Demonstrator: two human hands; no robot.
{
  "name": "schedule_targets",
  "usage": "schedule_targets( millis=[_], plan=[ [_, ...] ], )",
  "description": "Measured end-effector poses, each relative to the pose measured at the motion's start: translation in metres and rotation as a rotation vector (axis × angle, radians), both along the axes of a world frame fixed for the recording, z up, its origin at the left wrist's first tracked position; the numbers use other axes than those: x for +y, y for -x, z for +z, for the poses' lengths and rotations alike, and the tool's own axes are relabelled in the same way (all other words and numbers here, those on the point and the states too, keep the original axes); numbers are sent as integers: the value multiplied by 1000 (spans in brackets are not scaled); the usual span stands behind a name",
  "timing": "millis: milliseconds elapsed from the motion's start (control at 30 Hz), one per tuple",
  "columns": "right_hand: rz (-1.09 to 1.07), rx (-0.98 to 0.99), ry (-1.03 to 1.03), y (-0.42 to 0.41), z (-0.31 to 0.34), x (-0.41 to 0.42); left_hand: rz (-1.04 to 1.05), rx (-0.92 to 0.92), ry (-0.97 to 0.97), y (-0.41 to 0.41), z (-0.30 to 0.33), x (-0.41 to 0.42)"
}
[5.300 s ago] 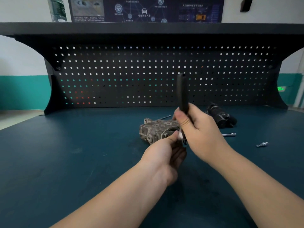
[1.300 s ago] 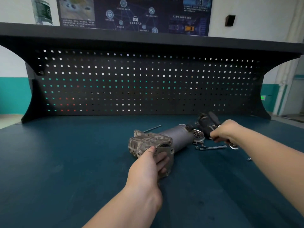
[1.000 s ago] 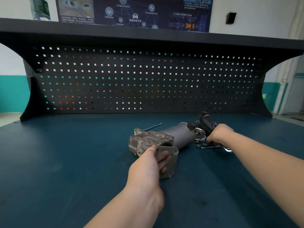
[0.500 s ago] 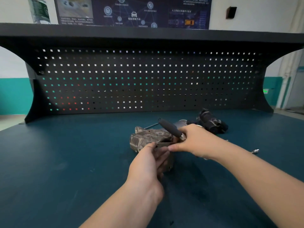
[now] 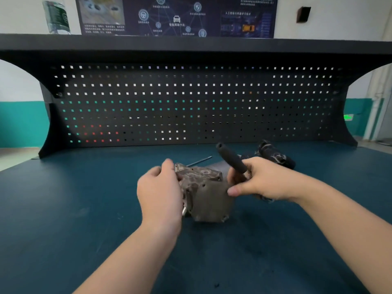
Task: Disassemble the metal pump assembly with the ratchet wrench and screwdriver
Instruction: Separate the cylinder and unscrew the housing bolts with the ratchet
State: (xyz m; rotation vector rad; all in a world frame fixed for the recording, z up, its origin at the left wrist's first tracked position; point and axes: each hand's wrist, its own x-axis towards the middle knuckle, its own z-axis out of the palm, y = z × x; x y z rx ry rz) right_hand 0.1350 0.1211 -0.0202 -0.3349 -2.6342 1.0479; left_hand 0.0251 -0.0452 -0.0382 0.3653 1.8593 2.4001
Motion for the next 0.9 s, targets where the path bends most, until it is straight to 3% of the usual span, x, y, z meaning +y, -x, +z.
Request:
schedule_targets(
  millis=[100,200,267,367,700,900],
  plan=[
    [-145,171,166,-14,13,18,8,332,196,9,-10,3],
    [-480,380,179,-26,21,49,-145,605,553,15,-23,11],
    [-762,415,50,-33,16,72,-207,746,688,19,-27,14],
    [-1062,224,-314,-43,-3,98,-217,884,755,26,-28,15],
    [-1083,-208,-589,-20,-31,100,-357,697,781,82,-11,-19],
    [-1042,-369,-553,-12,-36,92,-444,615,701,99,-9,-41]
  ],
)
